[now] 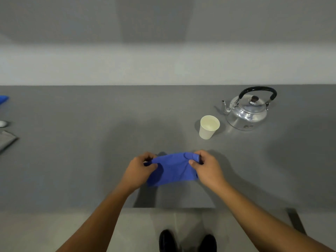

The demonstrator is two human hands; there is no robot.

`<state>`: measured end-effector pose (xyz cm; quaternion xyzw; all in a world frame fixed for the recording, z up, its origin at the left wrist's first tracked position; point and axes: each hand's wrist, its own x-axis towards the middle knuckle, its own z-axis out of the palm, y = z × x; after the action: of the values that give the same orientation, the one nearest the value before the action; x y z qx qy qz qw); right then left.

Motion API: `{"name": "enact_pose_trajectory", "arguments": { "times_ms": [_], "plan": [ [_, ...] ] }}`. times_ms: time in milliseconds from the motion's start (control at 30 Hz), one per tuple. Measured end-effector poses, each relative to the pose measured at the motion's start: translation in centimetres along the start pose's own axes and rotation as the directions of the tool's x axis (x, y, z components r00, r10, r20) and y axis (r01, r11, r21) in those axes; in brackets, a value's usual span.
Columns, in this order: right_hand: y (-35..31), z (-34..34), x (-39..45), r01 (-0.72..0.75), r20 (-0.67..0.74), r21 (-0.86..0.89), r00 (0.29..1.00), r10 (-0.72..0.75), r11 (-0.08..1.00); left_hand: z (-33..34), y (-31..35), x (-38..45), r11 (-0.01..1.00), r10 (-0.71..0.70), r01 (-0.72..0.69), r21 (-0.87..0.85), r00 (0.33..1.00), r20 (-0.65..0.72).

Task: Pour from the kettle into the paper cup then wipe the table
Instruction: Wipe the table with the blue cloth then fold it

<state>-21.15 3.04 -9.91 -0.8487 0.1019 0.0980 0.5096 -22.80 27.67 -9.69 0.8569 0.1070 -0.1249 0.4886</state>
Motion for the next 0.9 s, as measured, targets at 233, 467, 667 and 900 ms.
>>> {"name": "enact_pose_trajectory", "arguments": {
  "times_ms": [233, 467, 667, 900],
  "plan": [
    [4.9, -7.2, -2.0, -0.140, -0.100, -0.113, 0.987, 0.129, 0.984, 9.1, 2.4, -1.1, 0.986, 0.124, -0.140, 0.088, 0.979, 0.163],
    [8.1, -12.3, -1.9, -0.152, -0.168, -0.272, 0.980, 0.108, 0.950, 14.2, 3.8, -1.4, 0.909, 0.298, -0.350, 0.225, 0.925, 0.237],
    [7.3, -11.3, -2.8, -0.024, -0.156, -0.799, 0.973, -0.169, 0.601, 12.8, 0.9, -1.0, 0.775, 0.484, -0.480, 0.411, 0.869, 0.102],
    [6.7, -3.7, -4.2, -0.074, -0.057, -0.812, 0.997, 0.047, 0.578, 9.7, -3.4, -0.2, 0.770, 0.380, -0.296, 0.565, 0.924, -0.034]
  ]
}}
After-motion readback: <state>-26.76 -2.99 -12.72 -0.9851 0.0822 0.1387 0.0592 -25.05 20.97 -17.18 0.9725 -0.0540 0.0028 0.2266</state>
